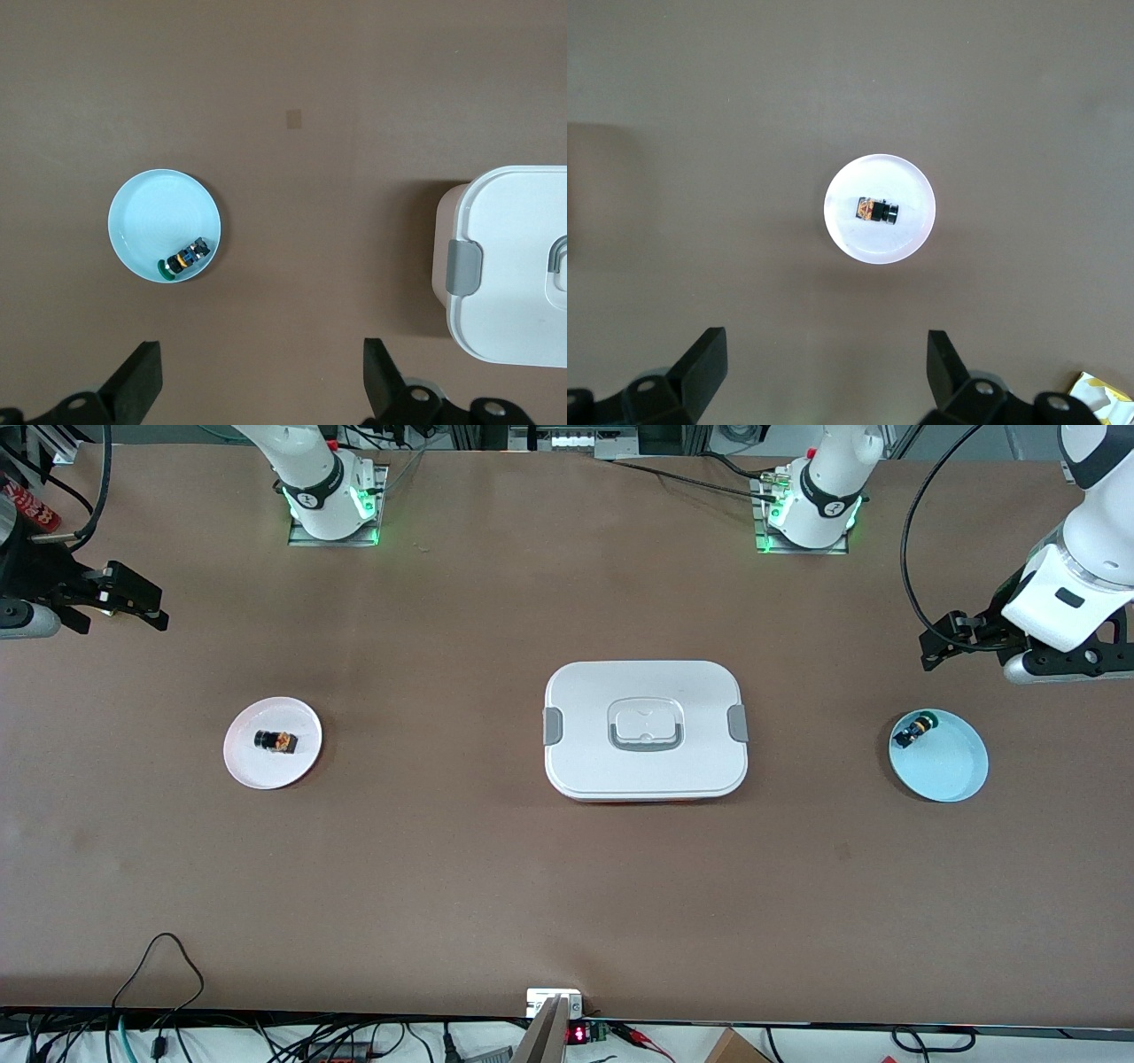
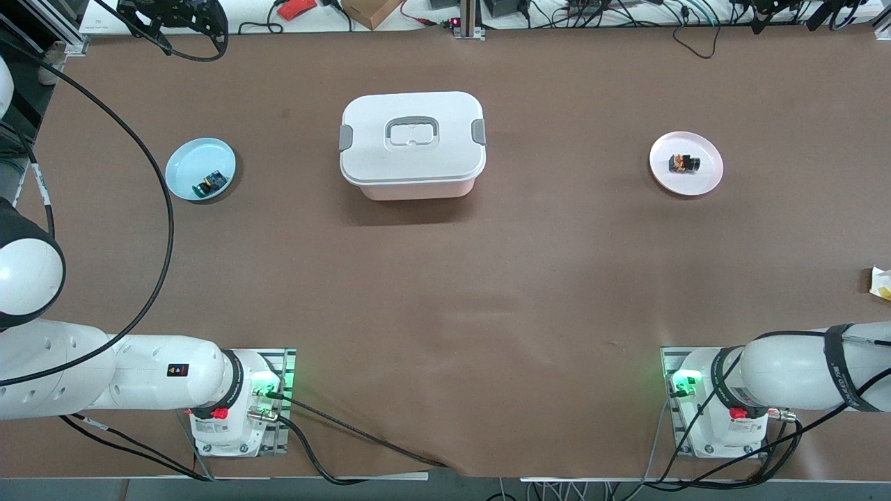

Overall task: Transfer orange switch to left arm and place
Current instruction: 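Move the right gripper down toward the orange switch on the white plate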

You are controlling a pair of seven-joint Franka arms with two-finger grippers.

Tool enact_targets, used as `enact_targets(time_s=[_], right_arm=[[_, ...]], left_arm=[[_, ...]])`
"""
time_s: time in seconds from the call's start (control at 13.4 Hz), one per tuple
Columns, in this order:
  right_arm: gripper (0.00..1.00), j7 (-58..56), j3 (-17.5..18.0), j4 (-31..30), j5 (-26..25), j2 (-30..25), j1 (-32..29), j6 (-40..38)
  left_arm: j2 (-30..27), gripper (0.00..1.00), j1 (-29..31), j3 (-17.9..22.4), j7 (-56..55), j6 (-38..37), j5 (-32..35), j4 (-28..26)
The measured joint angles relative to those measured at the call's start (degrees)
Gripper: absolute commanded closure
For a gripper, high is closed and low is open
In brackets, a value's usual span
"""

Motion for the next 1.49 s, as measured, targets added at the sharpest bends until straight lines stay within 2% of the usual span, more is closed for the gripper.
enact_targets(time_s=[0.6, 1.49], right_arm=[[0.00, -0.01, 0.00, 0.06, 0.00, 0.52, 0.00, -0.29], [0.00, -0.03, 0.24, 0.12, 0.17, 5.74, 0.42, -0.25]], left_arm=[[0.03, 0.00, 0.12, -0.14, 0.00, 0.00, 0.00, 0.22], [0.17, 0.00, 0.02, -0.42, 0.00, 0.00, 0.00, 0.31]])
